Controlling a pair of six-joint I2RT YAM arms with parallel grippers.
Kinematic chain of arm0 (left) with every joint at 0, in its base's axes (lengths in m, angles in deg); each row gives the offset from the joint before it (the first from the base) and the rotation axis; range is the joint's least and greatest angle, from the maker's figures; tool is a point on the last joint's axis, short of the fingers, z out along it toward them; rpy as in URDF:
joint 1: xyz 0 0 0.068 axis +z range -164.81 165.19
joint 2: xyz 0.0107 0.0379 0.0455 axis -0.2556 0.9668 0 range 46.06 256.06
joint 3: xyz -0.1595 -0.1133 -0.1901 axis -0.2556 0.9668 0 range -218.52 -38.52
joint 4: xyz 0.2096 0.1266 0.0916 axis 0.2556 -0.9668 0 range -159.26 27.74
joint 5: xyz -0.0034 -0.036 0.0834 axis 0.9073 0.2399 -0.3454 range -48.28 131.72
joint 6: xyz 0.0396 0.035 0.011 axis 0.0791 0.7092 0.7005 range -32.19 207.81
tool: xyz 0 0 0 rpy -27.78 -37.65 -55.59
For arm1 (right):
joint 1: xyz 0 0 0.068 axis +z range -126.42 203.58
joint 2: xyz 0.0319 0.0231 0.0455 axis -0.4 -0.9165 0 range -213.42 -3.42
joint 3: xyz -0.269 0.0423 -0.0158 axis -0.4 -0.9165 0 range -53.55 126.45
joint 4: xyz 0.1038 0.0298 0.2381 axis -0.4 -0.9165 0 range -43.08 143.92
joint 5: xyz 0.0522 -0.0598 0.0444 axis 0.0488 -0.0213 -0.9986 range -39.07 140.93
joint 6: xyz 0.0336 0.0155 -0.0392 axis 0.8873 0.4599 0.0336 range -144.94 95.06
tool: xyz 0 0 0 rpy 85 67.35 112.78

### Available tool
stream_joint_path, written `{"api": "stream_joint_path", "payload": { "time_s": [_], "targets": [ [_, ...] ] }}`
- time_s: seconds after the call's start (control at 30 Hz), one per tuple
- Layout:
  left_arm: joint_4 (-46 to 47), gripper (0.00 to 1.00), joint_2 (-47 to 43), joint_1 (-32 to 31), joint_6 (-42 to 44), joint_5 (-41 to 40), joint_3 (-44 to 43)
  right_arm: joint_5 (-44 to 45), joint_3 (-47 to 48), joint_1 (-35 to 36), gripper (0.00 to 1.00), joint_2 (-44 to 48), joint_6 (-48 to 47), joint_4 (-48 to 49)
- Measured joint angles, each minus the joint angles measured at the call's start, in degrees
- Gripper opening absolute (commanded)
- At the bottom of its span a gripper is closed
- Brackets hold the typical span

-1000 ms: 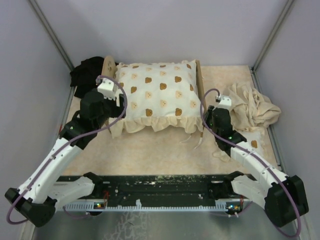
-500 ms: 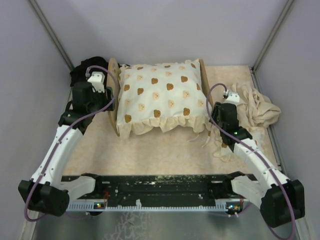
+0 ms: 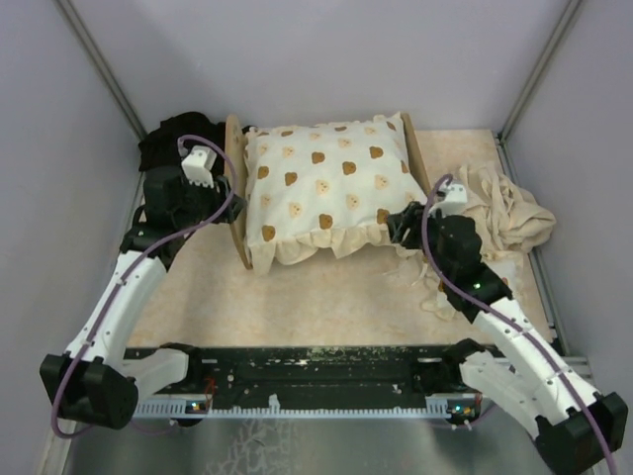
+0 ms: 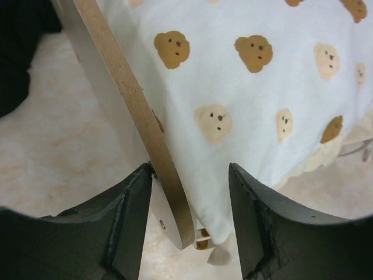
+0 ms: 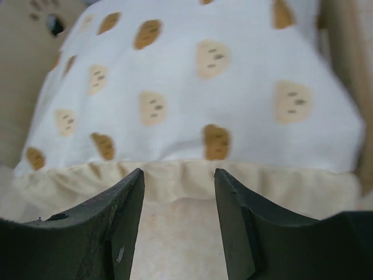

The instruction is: Set up the pet bed

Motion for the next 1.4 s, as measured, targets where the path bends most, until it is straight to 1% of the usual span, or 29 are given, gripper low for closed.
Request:
{"api": "stream_joint_path", "payload": {
  "time_s": [0.13,0.23,0.37,0.4,0.47,0.57,0.7,0.83,1.07,1.2,1.3,1.37,1.4],
  "targets": [
    [2.19,0.69,0.20,-0.15,-2.75,4.31,0.15,1.36,0.00,12.00,0.51,-2.75,-0.13,4.37],
    [3.52,0.73,-1.07,-0.35,-5.11,4.33,0.33,5.16,0.00,19.54,0.51,-6.60,0.79,6.97],
    [4.15,0.75,-5.14,-0.42,-7.63,2.38,1.77,11.58,-0.02,28.79,0.52,-12.55,3.48,13.18],
    [4.17,0.75,-6.25,-0.42,-8.00,1.77,2.29,13.09,-0.02,31.12,0.55,-14.27,4.09,15.08],
    [4.11,0.74,-8.39,-0.42,-8.94,0.76,3.63,16.39,0.00,35.82,0.57,-18.64,5.31,19.30],
    [4.07,0.74,-11.13,-0.42,-10.45,0.55,6.14,19.74,1.01,40.30,0.57,-25.42,7.06,22.10],
    [2.75,0.75,-15.45,-0.42,-12.52,-0.07,10.45,23.47,6.58,44.33,0.57,-36.13,8.85,24.63],
    [0.76,0.75,-19.96,-0.42,-13.44,-3.32,13.27,25.64,10.99,46.93,0.57,-43.87,10.45,28.39],
    [0.33,0.76,-28.22,-0.50,-13.62,-10.51,14.80,29.99,16.68,49.53,0.57,-53.37,12.68,30.69],
    [0.70,0.75,-30.08,-1.40,-13.60,-12.22,15.21,32.09,19.76,49.81,0.57,-57.27,13.60,29.97],
    [0.63,0.75,-30.01,-2.01,-13.60,-12.98,16.02,33.59,21.75,49.81,0.51,-59.06,14.23,28.85],
    [0.35,0.74,-30.03,-2.25,-13.60,-13.25,16.37,34.73,22.75,49.81,0.42,-59.87,14.43,27.87],
    [0.28,0.73,-30.03,-2.38,-13.60,-13.33,16.39,35.39,23.06,49.81,0.35,-60.11,14.36,27.30]
  ]
}}
